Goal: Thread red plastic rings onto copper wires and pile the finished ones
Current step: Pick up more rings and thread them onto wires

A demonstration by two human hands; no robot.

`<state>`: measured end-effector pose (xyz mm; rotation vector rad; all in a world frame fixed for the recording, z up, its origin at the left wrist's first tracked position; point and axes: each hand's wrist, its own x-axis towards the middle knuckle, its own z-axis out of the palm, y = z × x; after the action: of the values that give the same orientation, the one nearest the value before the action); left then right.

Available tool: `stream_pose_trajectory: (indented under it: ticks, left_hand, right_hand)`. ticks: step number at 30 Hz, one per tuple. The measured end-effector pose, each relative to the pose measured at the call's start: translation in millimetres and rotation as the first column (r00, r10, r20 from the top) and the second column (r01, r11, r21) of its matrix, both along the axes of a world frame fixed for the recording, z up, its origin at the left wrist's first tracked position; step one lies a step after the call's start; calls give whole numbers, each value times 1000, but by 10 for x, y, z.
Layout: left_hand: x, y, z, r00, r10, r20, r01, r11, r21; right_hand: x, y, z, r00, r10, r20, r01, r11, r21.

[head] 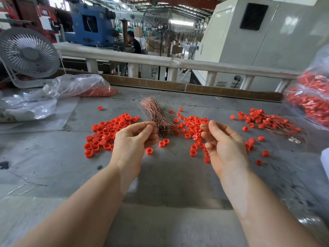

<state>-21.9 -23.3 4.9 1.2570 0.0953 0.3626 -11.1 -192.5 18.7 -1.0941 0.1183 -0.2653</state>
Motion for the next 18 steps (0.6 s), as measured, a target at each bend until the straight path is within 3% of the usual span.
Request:
stream_pose_trajectory:
  ticks: [11,18]
  left_hand:
    - [-30,-11,13,1000,-26,-8,25,999,-27]
    - [-31,2,10,1000,-26,-10,25,999,-44]
  right_hand:
    - [58,-42,-42,990,-144,4,144,990,-6]
    - [48,-61,-20,990,-138,-31,140,986,92]
